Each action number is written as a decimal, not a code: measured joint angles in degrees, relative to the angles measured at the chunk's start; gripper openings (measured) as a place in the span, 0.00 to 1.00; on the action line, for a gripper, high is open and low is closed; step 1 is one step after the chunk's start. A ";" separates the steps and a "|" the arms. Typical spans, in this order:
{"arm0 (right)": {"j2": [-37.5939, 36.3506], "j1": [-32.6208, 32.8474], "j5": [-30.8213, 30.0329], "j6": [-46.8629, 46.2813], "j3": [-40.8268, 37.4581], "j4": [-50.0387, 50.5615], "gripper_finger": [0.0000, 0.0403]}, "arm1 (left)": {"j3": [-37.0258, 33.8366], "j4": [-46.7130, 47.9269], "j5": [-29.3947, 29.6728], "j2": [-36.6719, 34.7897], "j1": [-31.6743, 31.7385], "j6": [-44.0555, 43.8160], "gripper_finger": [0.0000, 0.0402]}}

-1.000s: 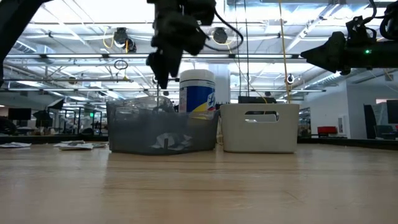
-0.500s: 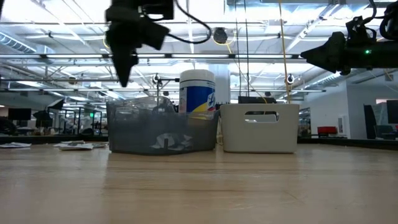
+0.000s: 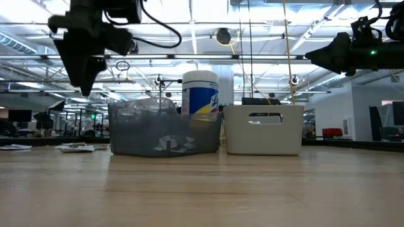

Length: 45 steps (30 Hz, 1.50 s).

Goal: Pick & Place First Aid Supplies
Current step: Put the towelette pack into the bottom black bin

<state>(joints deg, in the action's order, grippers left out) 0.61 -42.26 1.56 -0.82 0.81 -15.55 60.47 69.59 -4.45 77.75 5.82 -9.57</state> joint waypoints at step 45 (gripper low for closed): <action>0.00 -0.01 0.01 0.01 0.01 0.00 0.65 | -30.55 -40.17 11.58 -0.30 -7.45 -16.11 0.20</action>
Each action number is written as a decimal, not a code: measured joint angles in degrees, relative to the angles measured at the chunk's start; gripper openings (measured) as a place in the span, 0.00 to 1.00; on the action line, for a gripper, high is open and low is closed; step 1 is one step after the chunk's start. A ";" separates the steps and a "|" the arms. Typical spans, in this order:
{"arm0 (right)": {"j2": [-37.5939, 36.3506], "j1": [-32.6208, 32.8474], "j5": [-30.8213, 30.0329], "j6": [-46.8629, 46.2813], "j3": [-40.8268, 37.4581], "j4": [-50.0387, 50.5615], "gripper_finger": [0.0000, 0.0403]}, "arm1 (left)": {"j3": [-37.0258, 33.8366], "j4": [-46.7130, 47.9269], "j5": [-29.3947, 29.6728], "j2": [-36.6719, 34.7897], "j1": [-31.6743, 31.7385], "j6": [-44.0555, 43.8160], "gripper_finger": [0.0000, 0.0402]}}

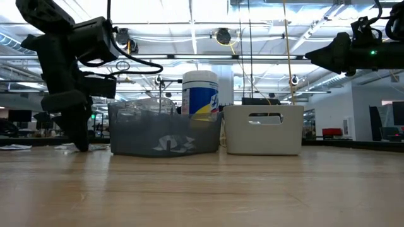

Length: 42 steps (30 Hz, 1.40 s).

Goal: Pick & Place First Aid Supplies
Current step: Put the towelette pack into the bottom black bin

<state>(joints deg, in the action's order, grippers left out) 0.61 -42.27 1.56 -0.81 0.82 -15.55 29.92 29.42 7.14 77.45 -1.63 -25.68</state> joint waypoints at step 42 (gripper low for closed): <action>0.01 -0.01 -0.02 0.00 0.00 0.04 0.65 | 28.87 48.06 -10.03 -3.41 0.89 -7.09 0.01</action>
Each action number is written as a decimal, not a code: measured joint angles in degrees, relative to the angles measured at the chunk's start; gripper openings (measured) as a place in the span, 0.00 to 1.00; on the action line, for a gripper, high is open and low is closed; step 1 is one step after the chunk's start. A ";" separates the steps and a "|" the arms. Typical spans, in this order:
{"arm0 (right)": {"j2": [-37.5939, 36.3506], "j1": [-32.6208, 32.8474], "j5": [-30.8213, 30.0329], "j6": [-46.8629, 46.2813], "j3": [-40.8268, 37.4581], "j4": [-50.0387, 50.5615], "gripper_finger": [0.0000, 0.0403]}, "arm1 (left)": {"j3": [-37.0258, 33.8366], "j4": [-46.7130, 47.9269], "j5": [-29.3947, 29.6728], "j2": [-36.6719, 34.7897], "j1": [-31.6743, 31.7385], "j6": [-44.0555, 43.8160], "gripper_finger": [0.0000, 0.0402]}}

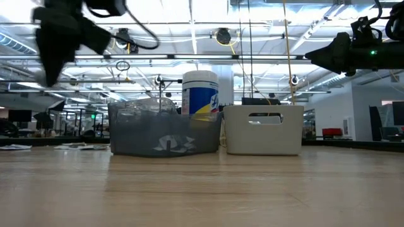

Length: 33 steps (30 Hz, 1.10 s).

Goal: Pick & Place First Aid Supplies
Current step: Put the towelette pack into the bottom black bin

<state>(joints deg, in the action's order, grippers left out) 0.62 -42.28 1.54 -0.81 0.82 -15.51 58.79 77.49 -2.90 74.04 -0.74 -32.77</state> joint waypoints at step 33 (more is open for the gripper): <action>0.00 0.02 0.00 -0.01 0.00 -0.02 0.65 | 53.59 9.97 -2.14 44.23 6.45 -0.40 0.01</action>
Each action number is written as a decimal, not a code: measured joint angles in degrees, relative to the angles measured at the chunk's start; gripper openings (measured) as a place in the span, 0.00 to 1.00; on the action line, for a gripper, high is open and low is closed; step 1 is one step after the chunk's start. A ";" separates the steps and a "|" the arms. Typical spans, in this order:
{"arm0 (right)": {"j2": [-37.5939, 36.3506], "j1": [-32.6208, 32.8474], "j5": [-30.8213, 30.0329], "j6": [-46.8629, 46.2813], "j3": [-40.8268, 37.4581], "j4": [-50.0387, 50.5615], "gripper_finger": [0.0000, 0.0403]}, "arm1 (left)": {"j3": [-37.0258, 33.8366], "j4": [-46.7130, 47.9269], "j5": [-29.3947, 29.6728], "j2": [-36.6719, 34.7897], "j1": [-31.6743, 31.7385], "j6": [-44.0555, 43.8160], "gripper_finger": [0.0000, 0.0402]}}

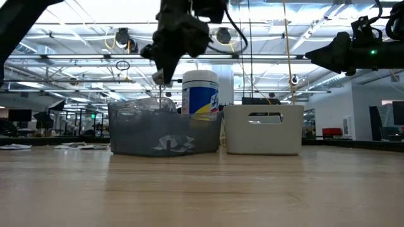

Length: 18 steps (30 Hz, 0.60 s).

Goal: Pick & Place First Aid Supplies
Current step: Put the towelette pack into the bottom black bin

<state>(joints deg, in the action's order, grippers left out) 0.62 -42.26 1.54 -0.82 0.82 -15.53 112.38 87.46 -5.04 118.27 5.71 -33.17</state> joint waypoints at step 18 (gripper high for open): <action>0.00 -0.01 0.00 0.00 0.00 0.00 0.65 | -2.56 -9.80 -2.52 11.01 0.31 -0.17 0.02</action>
<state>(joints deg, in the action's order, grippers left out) 0.62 -42.28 1.54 -0.82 0.81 -15.52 109.82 77.66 -7.56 129.28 6.02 -33.33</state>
